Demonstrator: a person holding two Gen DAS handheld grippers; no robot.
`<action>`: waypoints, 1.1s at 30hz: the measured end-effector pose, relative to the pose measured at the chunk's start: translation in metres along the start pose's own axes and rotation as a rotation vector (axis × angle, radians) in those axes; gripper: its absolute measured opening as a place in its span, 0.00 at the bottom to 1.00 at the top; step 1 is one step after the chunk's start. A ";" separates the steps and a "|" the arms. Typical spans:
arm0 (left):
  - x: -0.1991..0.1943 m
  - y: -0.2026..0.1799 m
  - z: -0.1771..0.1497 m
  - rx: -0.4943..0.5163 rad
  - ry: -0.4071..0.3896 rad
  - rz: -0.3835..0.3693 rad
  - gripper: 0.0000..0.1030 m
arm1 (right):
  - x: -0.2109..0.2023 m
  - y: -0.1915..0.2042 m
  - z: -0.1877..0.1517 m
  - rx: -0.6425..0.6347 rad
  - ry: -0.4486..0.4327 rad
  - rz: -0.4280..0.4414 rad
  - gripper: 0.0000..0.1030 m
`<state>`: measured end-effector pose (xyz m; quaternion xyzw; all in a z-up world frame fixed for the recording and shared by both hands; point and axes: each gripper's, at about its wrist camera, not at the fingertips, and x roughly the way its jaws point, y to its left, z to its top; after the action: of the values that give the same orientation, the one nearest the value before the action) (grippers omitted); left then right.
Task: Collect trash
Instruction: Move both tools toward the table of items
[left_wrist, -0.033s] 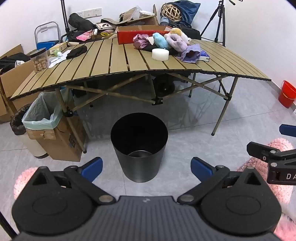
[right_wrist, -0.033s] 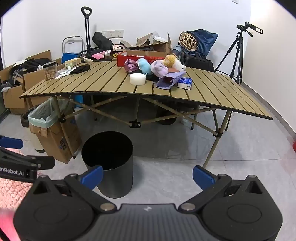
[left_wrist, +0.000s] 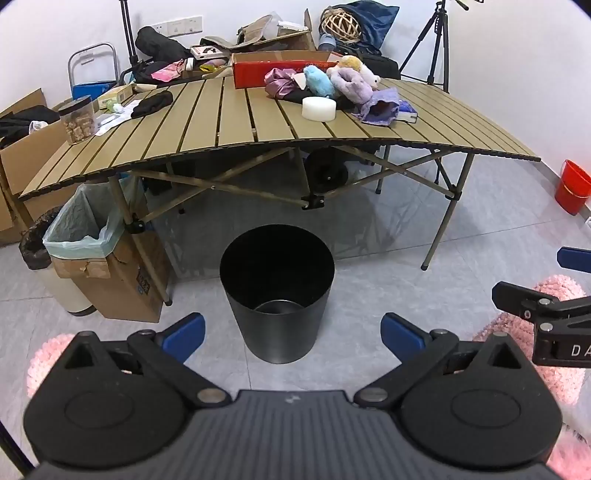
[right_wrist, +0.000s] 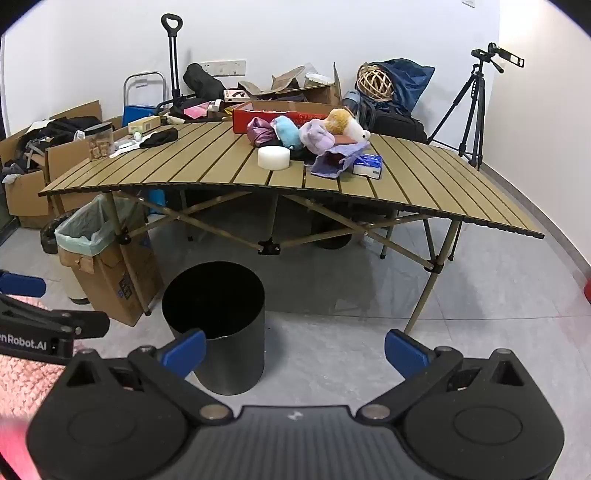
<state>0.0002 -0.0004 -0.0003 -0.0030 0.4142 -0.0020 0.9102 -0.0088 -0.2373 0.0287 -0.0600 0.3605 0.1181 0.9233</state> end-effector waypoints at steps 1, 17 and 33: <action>0.000 0.000 0.000 0.002 0.002 -0.001 1.00 | 0.000 0.000 0.000 0.003 0.000 0.003 1.00; -0.002 -0.005 0.000 0.024 -0.021 -0.009 1.00 | -0.003 -0.006 -0.002 0.006 -0.004 0.005 1.00; -0.004 -0.009 0.003 0.026 -0.028 -0.015 1.00 | -0.008 -0.006 0.003 0.009 -0.012 -0.002 1.00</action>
<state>0.0004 -0.0089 0.0048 0.0059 0.4011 -0.0141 0.9159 -0.0113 -0.2439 0.0366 -0.0555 0.3554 0.1157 0.9259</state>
